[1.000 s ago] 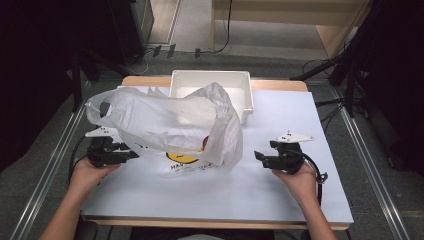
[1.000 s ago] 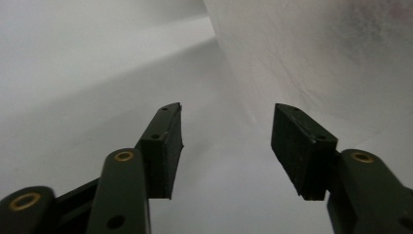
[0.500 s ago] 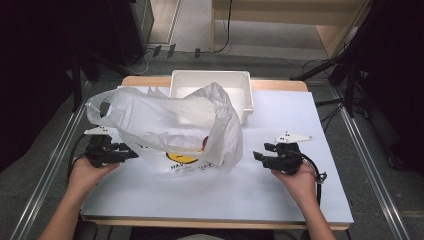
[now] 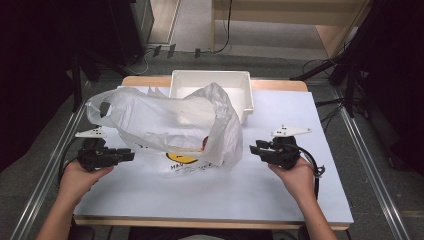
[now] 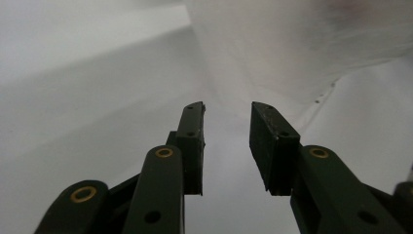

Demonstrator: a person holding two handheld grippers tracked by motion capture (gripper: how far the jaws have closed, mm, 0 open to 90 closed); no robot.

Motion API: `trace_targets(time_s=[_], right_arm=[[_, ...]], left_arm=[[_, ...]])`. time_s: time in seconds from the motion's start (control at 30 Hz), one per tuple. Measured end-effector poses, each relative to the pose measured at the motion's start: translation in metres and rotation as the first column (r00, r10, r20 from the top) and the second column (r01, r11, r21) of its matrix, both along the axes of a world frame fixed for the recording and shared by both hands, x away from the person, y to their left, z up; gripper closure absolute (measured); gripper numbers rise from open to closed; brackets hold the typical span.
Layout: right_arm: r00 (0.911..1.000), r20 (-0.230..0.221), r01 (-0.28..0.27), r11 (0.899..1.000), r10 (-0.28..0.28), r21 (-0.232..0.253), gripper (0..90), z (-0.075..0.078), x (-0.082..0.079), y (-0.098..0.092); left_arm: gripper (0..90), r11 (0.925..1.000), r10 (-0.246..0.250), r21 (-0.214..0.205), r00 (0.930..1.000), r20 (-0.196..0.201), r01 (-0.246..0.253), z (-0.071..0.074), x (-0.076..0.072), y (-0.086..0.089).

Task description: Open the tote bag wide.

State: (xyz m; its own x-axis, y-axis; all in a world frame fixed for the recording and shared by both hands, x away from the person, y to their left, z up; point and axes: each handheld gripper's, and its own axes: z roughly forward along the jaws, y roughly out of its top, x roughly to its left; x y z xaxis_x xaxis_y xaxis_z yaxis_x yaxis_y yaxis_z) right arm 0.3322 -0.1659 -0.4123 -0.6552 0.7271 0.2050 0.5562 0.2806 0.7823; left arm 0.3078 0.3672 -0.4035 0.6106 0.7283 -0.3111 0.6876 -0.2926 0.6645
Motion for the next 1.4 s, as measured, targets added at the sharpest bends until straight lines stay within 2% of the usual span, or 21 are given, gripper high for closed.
trace_targets(time_s=[0.07, 0.13, 0.27, 0.3, 0.33, 0.37, 0.43, 0.67, 0.7, 0.73, 0.77, 0.8, 0.9, 1.07, 1.13, 1.17, 1.2, 1.23, 1.27, 1.37, 1.4], right_arm=[[1.0000, -0.002, -0.002, 1.000, 0.002, 0.006, 67.3, 0.003, 0.000, 0.001], [0.9998, -0.012, -0.014, 1.000, 0.014, 0.005, 73.1, 0.019, 0.001, 0.003], [0.9991, 0.000, -0.043, 0.999, 0.043, 0.013, 84.6, 0.042, 0.001, 0.002], [0.9986, 0.003, -0.053, 0.998, 0.053, 0.012, 86.9, 0.050, 0.002, 0.002], [0.9986, 0.003, -0.053, 0.998, 0.053, 0.012, 86.9, 0.050, 0.002, 0.002], [0.9976, 0.009, -0.069, 0.998, 0.069, 0.012, 90.0, 0.064, 0.005, 0.002], [0.9966, 0.019, -0.080, 0.997, 0.080, 0.013, 90.0, 0.077, 0.008, 0.002], [0.9900, 0.068, -0.124, 0.992, 0.124, 0.005, 90.0, 0.125, 0.017, 0.015], [0.9882, 0.074, -0.135, 0.991, 0.135, 0.006, 90.0, 0.131, 0.019, 0.016], [0.9864, 0.079, -0.145, 0.989, 0.144, 0.004, 90.0, 0.139, 0.020, 0.019], [0.9850, 0.086, -0.150, 0.989, 0.149, 0.001, 90.0, 0.143, 0.021, 0.021], [0.9834, 0.091, -0.158, 0.987, 0.157, 0.001, 90.0, 0.150, 0.023, 0.025], [0.9791, 0.109, -0.172, 0.985, 0.172, -0.009, 90.0, 0.168, 0.027, 0.033], [0.9672, 0.144, -0.211, 0.978, 0.209, -0.007, 90.0, 0.201, 0.037, 0.049], [0.9642, 0.149, -0.219, 0.976, 0.219, -0.019, 90.0, 0.215, 0.040, 0.058], [0.9642, 0.149, -0.219, 0.976, 0.219, -0.019, 90.0, 0.215, 0.040, 0.058], [0.9631, 0.149, -0.224, 0.974, 0.224, -0.021, 90.0, 0.220, 0.040, 0.061], [0.9592, 0.153, -0.236, 0.971, 0.238, -0.030, 90.0, 0.232, 0.041, 0.071], [0.9572, 0.153, -0.244, 0.969, 0.246, -0.029, 90.0, 0.238, 0.042, 0.075], [0.9529, 0.158, -0.257, 0.966, 0.259, -0.033, 90.0, 0.247, 0.041, 0.083], [0.9455, 0.171, -0.273, 0.961, 0.277, -0.045, 90.0, 0.259, 0.039, 0.094]], left_arm=[[75.3, 0.9999, -0.016, 0.004, 0.9999, 0.002, 0.016, 0.003, -0.003, 0.000], [83.6, 0.9989, -0.044, 0.014, 0.9990, 0.004, 0.044, 0.012, -0.010, -0.003], [86.9, 0.9935, -0.113, 0.011, 0.9935, 0.010, 0.113, 0.033, -0.023, -0.014], [87.1, 0.9935, -0.113, 0.011, 0.9935, 0.010, 0.113, 0.033, -0.023, -0.014], [87.1, 0.9916, -0.129, 0.013, 0.9915, 0.018, 0.129, 0.038, -0.025, -0.017], [87.4, 0.9880, -0.154, -0.009, 0.9878, 0.025, 0.154, 0.050, -0.029, -0.021], [87.4, 0.9848, -0.169, -0.034, 0.9850, 0.035, 0.170, 0.060, -0.031, -0.024], [87.6, 0.9732, -0.215, -0.065, 0.9725, 0.090, 0.221, 0.100, -0.034, -0.033], [87.5, 0.9732, -0.215, -0.065, 0.9725, 0.090, 0.221, 0.100, -0.034, -0.033], [87.5, 0.9699, -0.228, -0.063, 0.9682, 0.102, 0.235, 0.112, -0.035, -0.035], [87.6, 0.9699, -0.228, -0.063, 0.9682, 0.102, 0.235, 0.112, -0.035, -0.035], [87.5, 0.9644, -0.246, -0.069, 0.9617, 0.120, 0.255, 0.125, -0.036, -0.037], [87.5, 0.9578, -0.263, -0.081, 0.9543, 0.142, 0.276, 0.145, -0.036, -0.039], [87.3, 0.9633, -0.246, -0.067, 0.9548, 0.167, 0.260, 0.172, -0.028, -0.042], [87.3, 0.9634, -0.249, -0.059, 0.9538, 0.168, 0.262, 0.180, -0.023, -0.044], [87.2, 0.9634, -0.249, -0.059, 0.9538, 0.168, 0.262, 0.180, -0.023, -0.044], [87.2, 0.9647, -0.247, -0.050, 0.9553, 0.162, 0.258, 0.184, -0.018, -0.046], [87.2, 0.9660, -0.245, -0.044, 0.9574, 0.152, 0.255, 0.187, -0.011, -0.048], [87.1, 0.9660, -0.245, -0.044, 0.9574, 0.152, 0.255, 0.187, -0.011, -0.048], [87.1, 0.9675, -0.240, -0.049, 0.9622, 0.128, 0.248, 0.191, 0.001, -0.050], [87.1, 0.9696, -0.235, -0.040, 0.9647, 0.118, 0.242, 0.193, 0.008, -0.053]])
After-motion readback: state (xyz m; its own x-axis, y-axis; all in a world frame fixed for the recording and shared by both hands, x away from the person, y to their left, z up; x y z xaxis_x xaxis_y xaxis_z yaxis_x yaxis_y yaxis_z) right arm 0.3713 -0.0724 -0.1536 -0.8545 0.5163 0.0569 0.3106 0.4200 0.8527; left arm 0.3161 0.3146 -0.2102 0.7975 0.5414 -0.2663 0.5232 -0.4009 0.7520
